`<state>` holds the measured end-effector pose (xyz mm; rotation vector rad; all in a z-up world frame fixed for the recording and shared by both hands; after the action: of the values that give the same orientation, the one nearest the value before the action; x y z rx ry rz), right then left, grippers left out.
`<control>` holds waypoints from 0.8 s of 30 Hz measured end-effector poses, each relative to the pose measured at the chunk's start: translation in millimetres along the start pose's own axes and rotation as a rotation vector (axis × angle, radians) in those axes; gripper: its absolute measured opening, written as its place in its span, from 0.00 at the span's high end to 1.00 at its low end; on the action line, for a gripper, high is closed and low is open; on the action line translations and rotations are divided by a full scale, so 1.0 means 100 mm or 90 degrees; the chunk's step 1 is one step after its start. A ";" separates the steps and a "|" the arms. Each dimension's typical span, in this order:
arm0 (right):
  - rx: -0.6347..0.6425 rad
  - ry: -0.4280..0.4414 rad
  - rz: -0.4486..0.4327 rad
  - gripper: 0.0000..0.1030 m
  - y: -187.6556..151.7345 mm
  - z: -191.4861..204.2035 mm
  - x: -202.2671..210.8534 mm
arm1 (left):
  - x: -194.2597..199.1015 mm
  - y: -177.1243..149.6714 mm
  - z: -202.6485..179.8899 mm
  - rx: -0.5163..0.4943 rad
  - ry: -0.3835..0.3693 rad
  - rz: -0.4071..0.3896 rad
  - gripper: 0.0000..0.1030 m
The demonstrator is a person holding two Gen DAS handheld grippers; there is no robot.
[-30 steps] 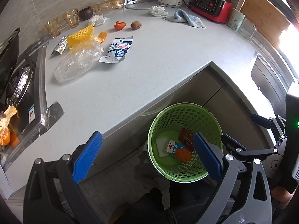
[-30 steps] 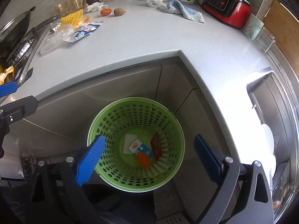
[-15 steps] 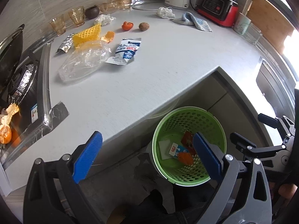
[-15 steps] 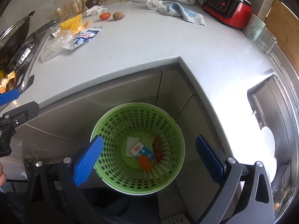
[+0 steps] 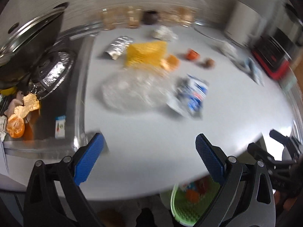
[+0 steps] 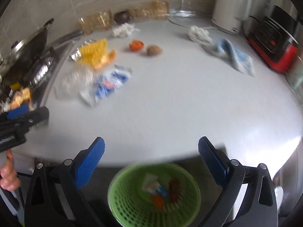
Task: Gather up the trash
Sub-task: 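Grasp the clear plastic bag with the left gripper while the right grasps the alcohol wipe packet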
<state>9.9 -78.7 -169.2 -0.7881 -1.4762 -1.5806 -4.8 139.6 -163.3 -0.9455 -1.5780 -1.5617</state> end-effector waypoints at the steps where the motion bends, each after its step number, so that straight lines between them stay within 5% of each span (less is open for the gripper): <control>1: -0.004 0.006 -0.004 0.04 0.09 0.05 -0.05 | -0.08 0.09 0.06 0.018 0.005 0.006 0.10; 10: -0.042 0.011 0.011 0.04 0.52 0.34 -0.65 | -0.71 0.58 0.29 0.140 0.017 0.042 0.10; 19: -0.077 0.024 0.032 0.04 0.61 0.33 -0.93 | -1.05 0.73 0.28 0.158 0.011 0.071 0.10; 24: -0.085 0.029 0.032 0.04 0.66 0.41 -0.99 | -1.18 0.71 0.38 0.186 -0.010 0.102 0.24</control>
<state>111.5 -22.1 -218.8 -0.8525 -1.3190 -1.6613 114.8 176.0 -233.7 -0.8970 -1.6440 -1.1781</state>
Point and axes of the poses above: each gripper's, at about its wrist camera, not at the fingertips, and x roughly against the way its jaws point, z to its left, y to its top, the point moved 2 cm from there along -x, roughly the way its jaws point, and after that the axes turned 6 degrees about -x, right-handed, at the moved point
